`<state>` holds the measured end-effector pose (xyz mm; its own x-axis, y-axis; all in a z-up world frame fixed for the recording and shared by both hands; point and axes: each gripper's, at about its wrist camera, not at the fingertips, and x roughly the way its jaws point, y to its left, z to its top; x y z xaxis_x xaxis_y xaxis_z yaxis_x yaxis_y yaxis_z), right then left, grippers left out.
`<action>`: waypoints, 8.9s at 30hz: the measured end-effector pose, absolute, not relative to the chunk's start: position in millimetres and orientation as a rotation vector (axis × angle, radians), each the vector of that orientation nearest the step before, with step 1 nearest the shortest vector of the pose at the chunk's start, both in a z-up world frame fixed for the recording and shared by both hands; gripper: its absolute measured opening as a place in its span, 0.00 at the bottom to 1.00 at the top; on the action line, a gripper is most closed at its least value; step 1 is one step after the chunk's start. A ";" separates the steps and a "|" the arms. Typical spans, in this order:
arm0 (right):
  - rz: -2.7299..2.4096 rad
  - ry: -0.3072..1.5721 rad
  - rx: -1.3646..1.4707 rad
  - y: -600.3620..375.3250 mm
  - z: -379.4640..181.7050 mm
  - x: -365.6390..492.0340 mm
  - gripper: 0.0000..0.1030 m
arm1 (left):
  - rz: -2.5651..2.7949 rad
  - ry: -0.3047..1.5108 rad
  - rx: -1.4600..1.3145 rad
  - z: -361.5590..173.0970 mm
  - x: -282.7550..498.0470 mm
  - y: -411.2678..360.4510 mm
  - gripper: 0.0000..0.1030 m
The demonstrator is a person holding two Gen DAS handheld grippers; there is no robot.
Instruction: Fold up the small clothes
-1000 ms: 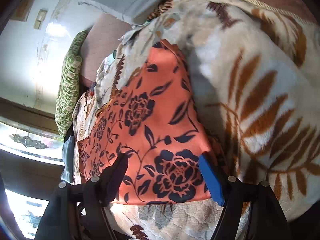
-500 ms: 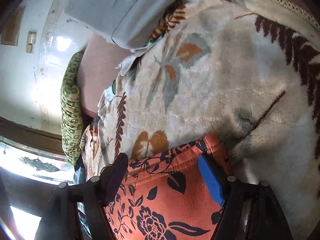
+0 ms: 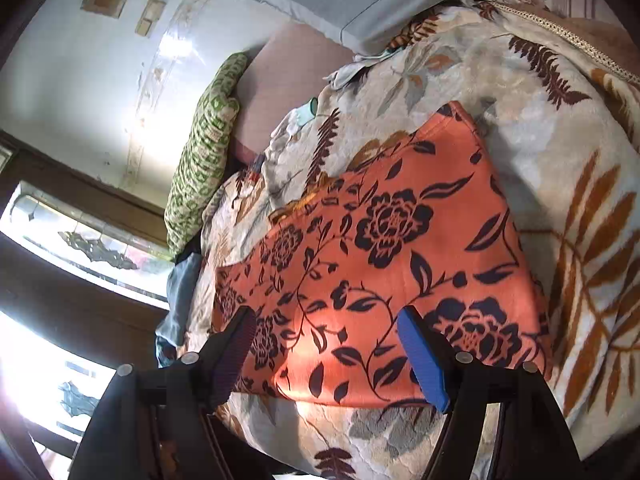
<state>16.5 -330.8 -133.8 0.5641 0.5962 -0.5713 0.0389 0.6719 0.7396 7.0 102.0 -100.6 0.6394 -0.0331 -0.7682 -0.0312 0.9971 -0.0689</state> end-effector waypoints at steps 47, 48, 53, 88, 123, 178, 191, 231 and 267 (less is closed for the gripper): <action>0.246 0.908 0.980 -394.5 -157.0 -19.2 0.80 | -0.038 0.992 0.058 -101.2 20.0 27.6 0.87; 0.233 0.901 0.979 -399.0 -157.9 -18.4 0.80 | -0.050 0.991 0.062 -101.5 21.5 24.4 0.87; 0.258 0.929 1.048 -429.0 -182.0 -0.4 0.80 | -0.123 1.001 0.101 -105.0 36.0 -4.3 0.87; 0.199 1.137 0.511 -380.5 -162.1 22.3 0.17 | -0.076 1.090 0.243 -157.1 110.6 -93.3 0.95; 0.091 1.130 0.339 -378.6 -170.4 163.4 0.19 | -0.076 0.967 0.150 -137.1 97.6 -63.4 1.00; 0.054 1.008 1.071 -382.1 -211.6 -8.0 0.25 | 0.050 1.019 0.150 -157.2 54.1 -22.1 1.00; 0.173 0.942 0.864 -344.9 -154.4 22.7 0.12 | -0.048 1.011 0.059 -143.9 57.2 5.3 0.93; 0.405 1.097 0.417 -148.5 -135.7 140.5 0.73 | 0.187 0.898 -0.467 -101.9 -26.3 219.5 0.93; 0.390 1.201 1.574 -150.3 -251.5 22.9 0.72 | 0.022 0.986 -0.628 -131.5 23.9 193.9 0.73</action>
<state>23.0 -150.3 -251.5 0.4387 0.8395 -0.3208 0.4907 0.0753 0.8681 23.9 193.9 -131.5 0.5667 -0.2590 -0.7822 -0.2930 0.8239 -0.4851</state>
